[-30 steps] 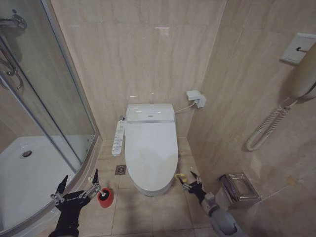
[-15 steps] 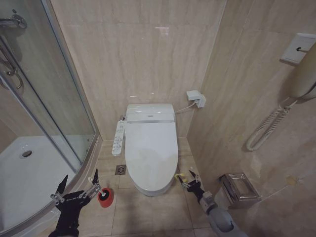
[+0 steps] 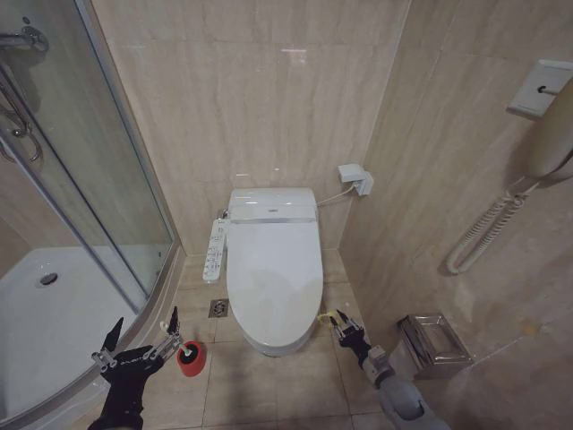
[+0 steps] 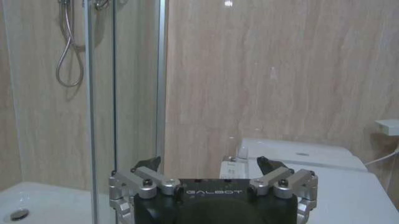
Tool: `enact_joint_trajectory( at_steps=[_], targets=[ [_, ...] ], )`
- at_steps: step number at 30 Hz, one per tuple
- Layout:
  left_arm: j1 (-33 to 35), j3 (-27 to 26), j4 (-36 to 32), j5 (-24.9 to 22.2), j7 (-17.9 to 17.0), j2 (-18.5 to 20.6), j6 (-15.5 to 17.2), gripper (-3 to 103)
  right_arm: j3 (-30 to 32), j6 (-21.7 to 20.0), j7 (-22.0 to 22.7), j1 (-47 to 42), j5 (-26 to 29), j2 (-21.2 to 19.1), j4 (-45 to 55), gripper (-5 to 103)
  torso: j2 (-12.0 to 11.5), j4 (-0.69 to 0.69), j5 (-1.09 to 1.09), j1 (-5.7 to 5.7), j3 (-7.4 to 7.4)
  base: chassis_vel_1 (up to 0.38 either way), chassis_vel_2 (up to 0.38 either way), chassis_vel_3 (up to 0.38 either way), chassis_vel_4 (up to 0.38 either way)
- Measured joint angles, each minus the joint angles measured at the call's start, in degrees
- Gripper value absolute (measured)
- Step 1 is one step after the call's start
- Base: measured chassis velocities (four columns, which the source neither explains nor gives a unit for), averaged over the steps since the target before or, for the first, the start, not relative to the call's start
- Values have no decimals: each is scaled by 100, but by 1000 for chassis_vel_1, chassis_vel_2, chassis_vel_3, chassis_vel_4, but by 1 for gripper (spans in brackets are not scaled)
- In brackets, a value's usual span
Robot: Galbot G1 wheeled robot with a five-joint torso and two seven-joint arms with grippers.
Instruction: Open the toilet lid, clean the toilet bowl with a toilet brush, close the toilet lid, and flush.
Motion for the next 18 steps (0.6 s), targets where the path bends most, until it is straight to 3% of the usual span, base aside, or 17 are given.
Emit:
enact_joint_trajectory(
  at_steps=[1,2,8,9,18],
  targets=[
    [0,0,0,0,0,0,0,100,1,0,0,-5,1,0,6,49,0,0,0,0,0,0,0,0,0],
    [0,0,0,0,0,0,0,100,2,0,-1,-11,1,0,10,16,0,0,0,0,0,0,0,0,0],
    [0,0,0,0,0,0,0,100,11,0,-4,-45,5,-8,45,16,0,0,0,0,0,0,0,0,0],
    [0,0,0,0,0,0,0,100,15,0,-3,-55,8,-11,59,0,0,0,0,0,0,0,0,0,0],
    [0,0,0,0,0,0,0,100,28,-63,178,-272,390,-49,626,0,0,1,0,0,0,0,0,0,0]
  ],
)
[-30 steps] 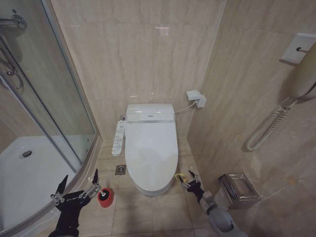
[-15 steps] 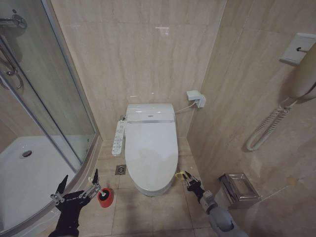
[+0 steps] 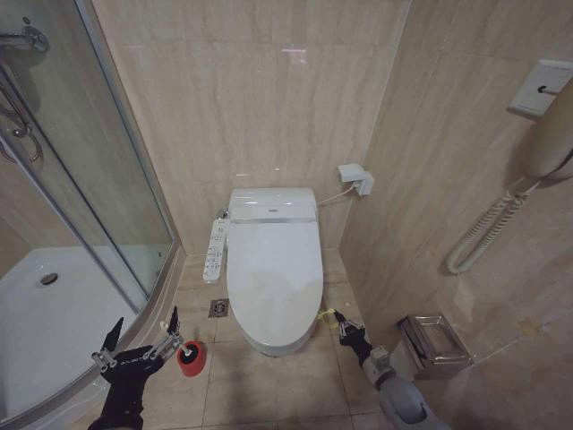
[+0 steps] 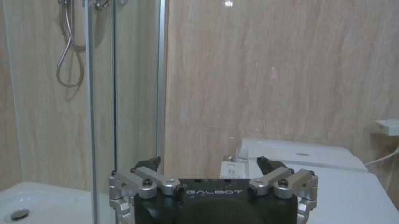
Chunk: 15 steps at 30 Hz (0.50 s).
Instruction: Open the toilet lid, clean the toilet bowl with a toilet brush, close the toilet lid, and flush.
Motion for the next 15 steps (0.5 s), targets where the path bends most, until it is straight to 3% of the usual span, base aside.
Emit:
enact_joint_trajectory(
  at_steps=[15],
  targets=[
    [0,0,0,0,0,0,0,100,385,-37,250,-439,357,-94,895,0,0,0,1,0,0,0,0,0,0]
  ],
)
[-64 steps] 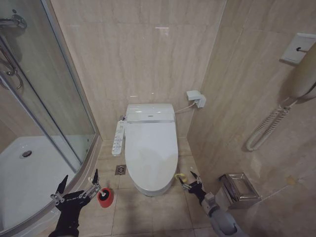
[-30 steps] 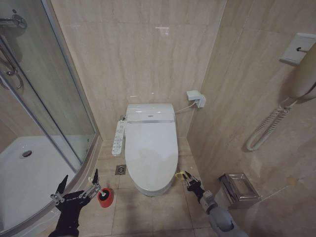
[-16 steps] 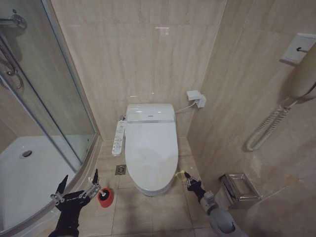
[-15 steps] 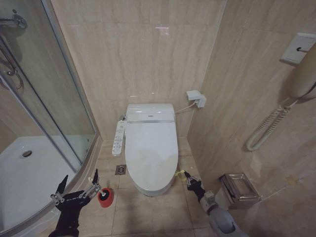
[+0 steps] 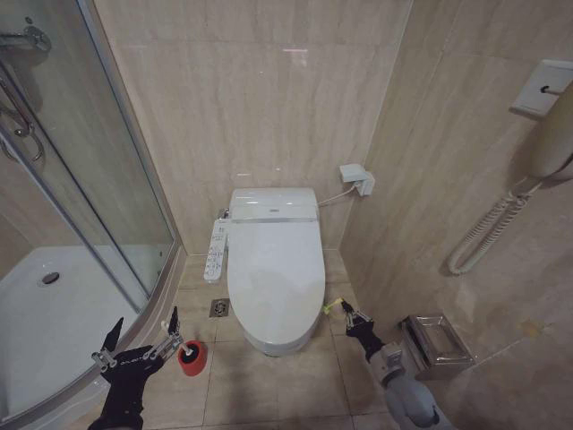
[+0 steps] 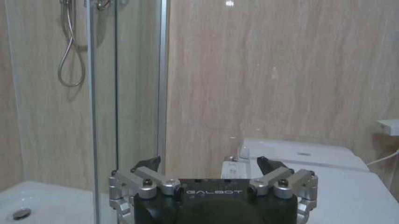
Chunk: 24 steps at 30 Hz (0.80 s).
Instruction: Open the toilet lid, clean the toilet bowl with a toilet brush, close the toilet lid, and flush.
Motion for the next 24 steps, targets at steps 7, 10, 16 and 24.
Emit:
enact_joint_trajectory(
  at_steps=[7,10,16,24],
  targets=[
    [0,0,0,0,0,0,0,100,142,-108,161,-96,202,3,563,0,0,0,-2,0,0,0,0,0,0],
    [0,0,0,0,0,0,0,100,208,-170,193,-108,282,4,771,0,0,0,-2,0,0,0,0,0,0],
    [0,0,0,0,0,0,0,100,364,-266,243,-171,421,-17,1158,0,0,0,-2,0,0,0,0,0,0],
    [0,0,0,0,0,0,0,100,601,-448,321,-294,702,-78,1808,0,0,0,-2,0,0,0,0,0,0]
  ],
)
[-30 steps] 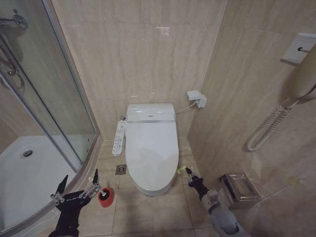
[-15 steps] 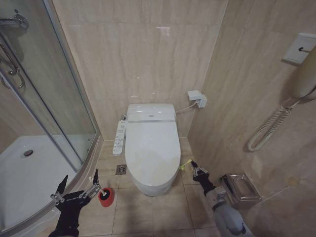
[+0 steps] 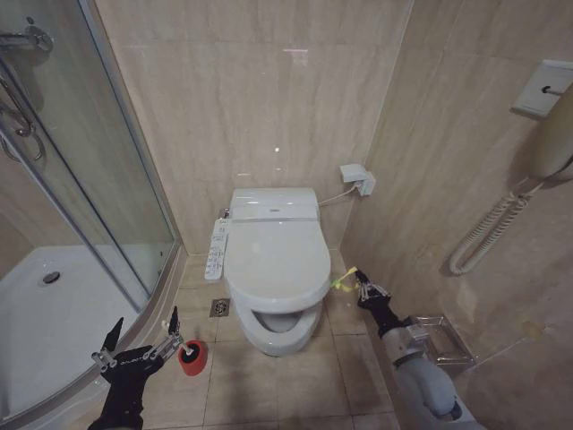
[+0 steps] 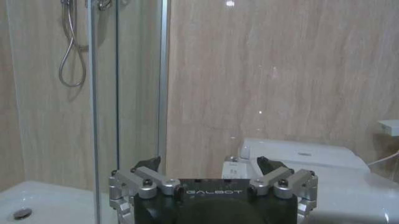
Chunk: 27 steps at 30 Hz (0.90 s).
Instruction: Open the toilet lid, clean the toilet bowl with a toilet brush, close the toilet lid, and flush.
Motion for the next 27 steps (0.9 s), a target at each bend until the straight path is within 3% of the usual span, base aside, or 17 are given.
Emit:
enact_joint_trajectory(
  at_steps=[15,27],
  targets=[
    [0,0,0,0,0,0,0,100,287,-481,143,128,436,-87,750,0,0,0,0,0,0,0,0,0,0],
    [0,0,0,0,0,0,0,100,152,-1124,432,797,696,-143,794,0,0,-1,0,0,0,0,0,0,0]
  ],
)
